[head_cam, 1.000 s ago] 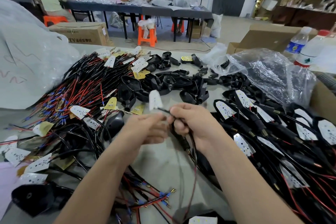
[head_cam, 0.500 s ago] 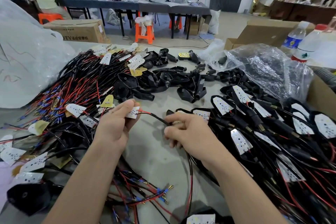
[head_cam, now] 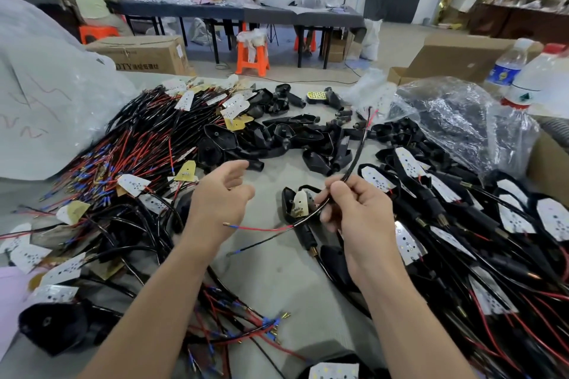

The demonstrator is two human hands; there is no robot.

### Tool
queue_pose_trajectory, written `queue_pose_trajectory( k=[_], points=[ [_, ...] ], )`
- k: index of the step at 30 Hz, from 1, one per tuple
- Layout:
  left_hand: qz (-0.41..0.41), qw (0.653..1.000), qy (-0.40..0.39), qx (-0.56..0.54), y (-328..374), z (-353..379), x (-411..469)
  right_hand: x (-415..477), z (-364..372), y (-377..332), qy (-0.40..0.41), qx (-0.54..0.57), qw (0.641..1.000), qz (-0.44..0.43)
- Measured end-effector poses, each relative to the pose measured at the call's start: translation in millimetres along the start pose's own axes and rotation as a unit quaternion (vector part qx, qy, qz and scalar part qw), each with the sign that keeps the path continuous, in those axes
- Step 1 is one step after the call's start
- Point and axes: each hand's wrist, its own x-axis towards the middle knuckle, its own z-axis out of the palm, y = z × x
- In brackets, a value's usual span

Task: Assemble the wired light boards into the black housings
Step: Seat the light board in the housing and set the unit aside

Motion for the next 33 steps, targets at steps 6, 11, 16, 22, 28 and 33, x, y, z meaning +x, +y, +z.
queue_pose_trajectory(
  k=[6,11,16,22,28,33],
  points=[
    [-0.042,0.938,-0.001,0.345,11,17,55,0,-2,5,0.004,0.055,0.998,0.002],
    [-0.020,0.886,-0.006,0.462,2,39,71,0,-7,4,0.010,0.092,0.996,0.014],
    [0.005,0.927,-0.020,0.374,7,34,46,4,-13,5,0.009,0.048,0.999,-0.008],
    [0.045,0.940,-0.078,0.330,18,11,-3,3,-15,2,-0.018,-0.012,0.999,-0.025],
    [-0.054,0.969,-0.108,-0.216,33,14,-26,-7,-11,3,-0.178,-0.081,0.980,0.026],
    [-0.123,0.914,-0.042,-0.385,20,2,-16,-17,-10,-1,-0.298,-0.146,0.941,0.062]
  ],
)
